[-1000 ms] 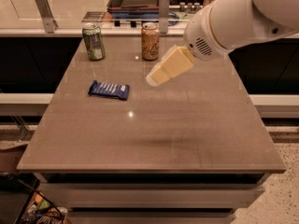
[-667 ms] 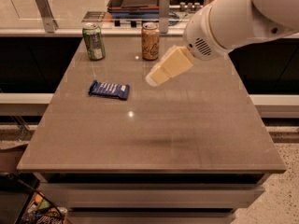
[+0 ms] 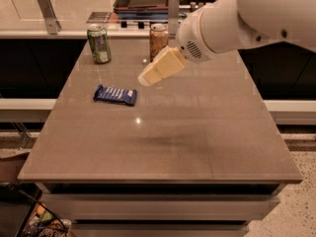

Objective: Pick green can

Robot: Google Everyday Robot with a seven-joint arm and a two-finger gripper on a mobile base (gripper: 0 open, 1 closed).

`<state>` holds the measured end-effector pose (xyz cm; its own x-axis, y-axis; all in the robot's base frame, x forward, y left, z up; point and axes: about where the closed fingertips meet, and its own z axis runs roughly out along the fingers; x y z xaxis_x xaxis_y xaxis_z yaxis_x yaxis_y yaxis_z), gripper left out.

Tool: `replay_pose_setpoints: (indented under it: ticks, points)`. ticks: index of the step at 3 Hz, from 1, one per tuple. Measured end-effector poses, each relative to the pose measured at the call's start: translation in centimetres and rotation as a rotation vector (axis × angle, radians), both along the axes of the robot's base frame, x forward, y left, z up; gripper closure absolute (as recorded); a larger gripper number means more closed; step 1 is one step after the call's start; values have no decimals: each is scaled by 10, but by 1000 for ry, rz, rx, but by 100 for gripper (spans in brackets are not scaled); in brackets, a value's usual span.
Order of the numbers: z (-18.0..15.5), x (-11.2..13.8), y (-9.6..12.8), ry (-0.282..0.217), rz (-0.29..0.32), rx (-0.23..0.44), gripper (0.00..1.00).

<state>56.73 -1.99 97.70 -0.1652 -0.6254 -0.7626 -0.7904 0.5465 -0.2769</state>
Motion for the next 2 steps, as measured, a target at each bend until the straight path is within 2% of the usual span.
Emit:
replay_pose_setpoints:
  ticks: [2]
  points:
    - [-17, 27, 59, -27, 63, 88, 0]
